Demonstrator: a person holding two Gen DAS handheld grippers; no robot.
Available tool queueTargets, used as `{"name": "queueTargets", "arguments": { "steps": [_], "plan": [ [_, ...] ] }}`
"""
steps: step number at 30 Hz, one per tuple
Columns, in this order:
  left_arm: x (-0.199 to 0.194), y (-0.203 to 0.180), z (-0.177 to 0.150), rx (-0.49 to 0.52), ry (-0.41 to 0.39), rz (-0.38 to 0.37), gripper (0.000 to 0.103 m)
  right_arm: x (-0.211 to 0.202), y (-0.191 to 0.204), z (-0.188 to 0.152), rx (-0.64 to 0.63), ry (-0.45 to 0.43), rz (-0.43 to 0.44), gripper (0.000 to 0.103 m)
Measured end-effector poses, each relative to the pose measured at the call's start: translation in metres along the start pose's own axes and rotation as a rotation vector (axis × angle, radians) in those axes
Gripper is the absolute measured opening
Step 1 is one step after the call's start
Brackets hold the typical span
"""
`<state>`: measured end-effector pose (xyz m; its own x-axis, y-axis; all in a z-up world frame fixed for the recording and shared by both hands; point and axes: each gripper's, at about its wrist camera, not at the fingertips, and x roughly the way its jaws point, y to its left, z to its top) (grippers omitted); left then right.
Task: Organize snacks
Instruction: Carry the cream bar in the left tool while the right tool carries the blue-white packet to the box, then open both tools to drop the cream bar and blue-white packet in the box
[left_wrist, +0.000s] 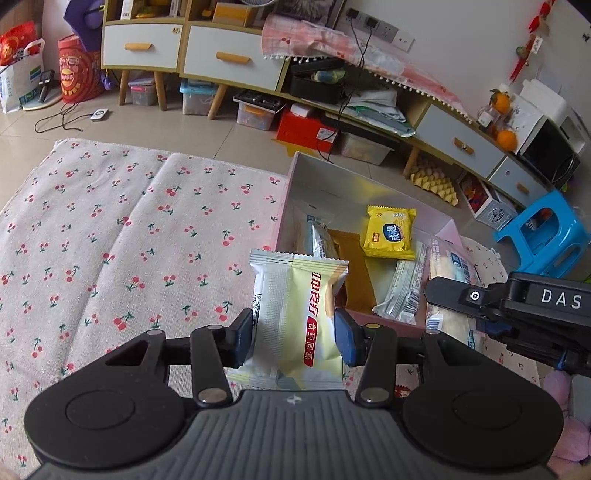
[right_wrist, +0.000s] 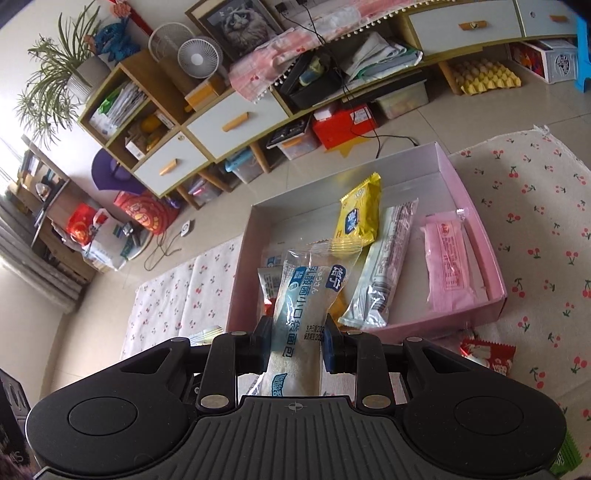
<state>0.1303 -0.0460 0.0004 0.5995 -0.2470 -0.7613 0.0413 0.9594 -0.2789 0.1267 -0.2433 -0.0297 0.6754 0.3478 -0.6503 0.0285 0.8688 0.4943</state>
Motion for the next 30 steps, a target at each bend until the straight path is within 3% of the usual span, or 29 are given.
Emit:
{"name": "queueTargets", "arguments": {
  "steps": [6,12,25,30],
  "plan": [
    [0.018,-0.004,0.012,-0.007,-0.019,-0.07,0.043,0.015,-0.002,0.033,-0.028,-0.048,-0.011,0.026],
    [0.029,-0.014,0.013,0.056,-0.023,-0.146,0.043,0.041,-0.007,0.058,-0.056,-0.055,0.0,0.026],
    [0.043,-0.021,0.014,0.145,-0.006,-0.192,0.045,0.092,-0.018,0.068,-0.067,0.018,0.015,0.027],
    [0.04,-0.023,0.013,0.151,-0.011,-0.199,0.058,0.09,-0.018,0.069,-0.042,0.011,0.037,0.041]
  ]
}}
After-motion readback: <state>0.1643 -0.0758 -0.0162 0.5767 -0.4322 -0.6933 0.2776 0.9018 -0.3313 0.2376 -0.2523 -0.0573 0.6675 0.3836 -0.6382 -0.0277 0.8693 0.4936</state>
